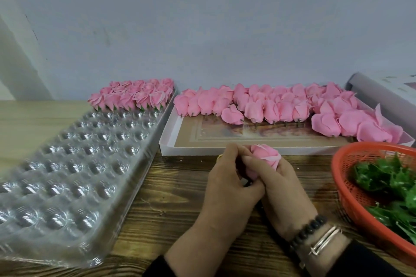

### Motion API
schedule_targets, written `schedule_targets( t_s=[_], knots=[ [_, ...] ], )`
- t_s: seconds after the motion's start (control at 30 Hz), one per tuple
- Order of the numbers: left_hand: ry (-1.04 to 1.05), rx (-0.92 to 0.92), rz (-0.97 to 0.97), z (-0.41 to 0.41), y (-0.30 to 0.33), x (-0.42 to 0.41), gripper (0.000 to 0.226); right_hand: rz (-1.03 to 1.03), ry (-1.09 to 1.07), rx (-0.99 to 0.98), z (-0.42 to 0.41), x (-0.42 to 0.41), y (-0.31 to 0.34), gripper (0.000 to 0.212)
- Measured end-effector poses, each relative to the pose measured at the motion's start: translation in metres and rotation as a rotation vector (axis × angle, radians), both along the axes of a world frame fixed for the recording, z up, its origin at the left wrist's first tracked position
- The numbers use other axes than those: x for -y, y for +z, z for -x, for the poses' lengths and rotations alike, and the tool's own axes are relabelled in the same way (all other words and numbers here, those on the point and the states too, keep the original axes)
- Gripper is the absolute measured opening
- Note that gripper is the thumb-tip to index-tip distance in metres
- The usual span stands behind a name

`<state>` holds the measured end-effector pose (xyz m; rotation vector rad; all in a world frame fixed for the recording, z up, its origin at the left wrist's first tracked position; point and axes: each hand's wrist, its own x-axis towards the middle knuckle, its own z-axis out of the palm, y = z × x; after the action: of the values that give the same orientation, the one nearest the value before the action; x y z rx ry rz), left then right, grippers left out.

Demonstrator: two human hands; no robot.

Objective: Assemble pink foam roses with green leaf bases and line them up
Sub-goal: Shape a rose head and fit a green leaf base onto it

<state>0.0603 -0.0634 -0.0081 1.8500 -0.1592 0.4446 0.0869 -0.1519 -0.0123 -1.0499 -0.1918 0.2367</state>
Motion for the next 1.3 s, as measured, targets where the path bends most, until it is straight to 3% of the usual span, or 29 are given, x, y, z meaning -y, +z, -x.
schedule_targets(
  t_s=[0.43,0.5,0.83,0.93,1.07,1.3],
  knots=[
    [-0.115,-0.052,0.116,0.0,-0.002,0.001,0.022,0.036,-0.069,-0.042,-0.004,0.004,0.007,0.032],
    [-0.142,-0.077,0.114,0.0,-0.003,0.002,0.021,0.071,-0.102,-0.021,-0.005,0.005,0.007,0.025],
    [-0.304,-0.291,0.255,-0.002,0.001,-0.012,0.057,0.402,-0.106,0.511,0.0,0.005,0.014,0.024],
    [-0.381,-0.284,0.148,-0.001,0.002,-0.017,0.049,0.608,-0.027,0.689,0.007,0.002,0.018,0.032],
    [-0.402,-0.266,0.067,0.001,0.008,-0.018,0.035,0.668,0.031,0.702,0.007,0.002,0.017,0.021],
    [-0.306,-0.163,-0.135,-0.002,0.003,-0.018,0.046,0.854,0.078,0.829,0.0,0.003,0.016,0.031]
  ],
)
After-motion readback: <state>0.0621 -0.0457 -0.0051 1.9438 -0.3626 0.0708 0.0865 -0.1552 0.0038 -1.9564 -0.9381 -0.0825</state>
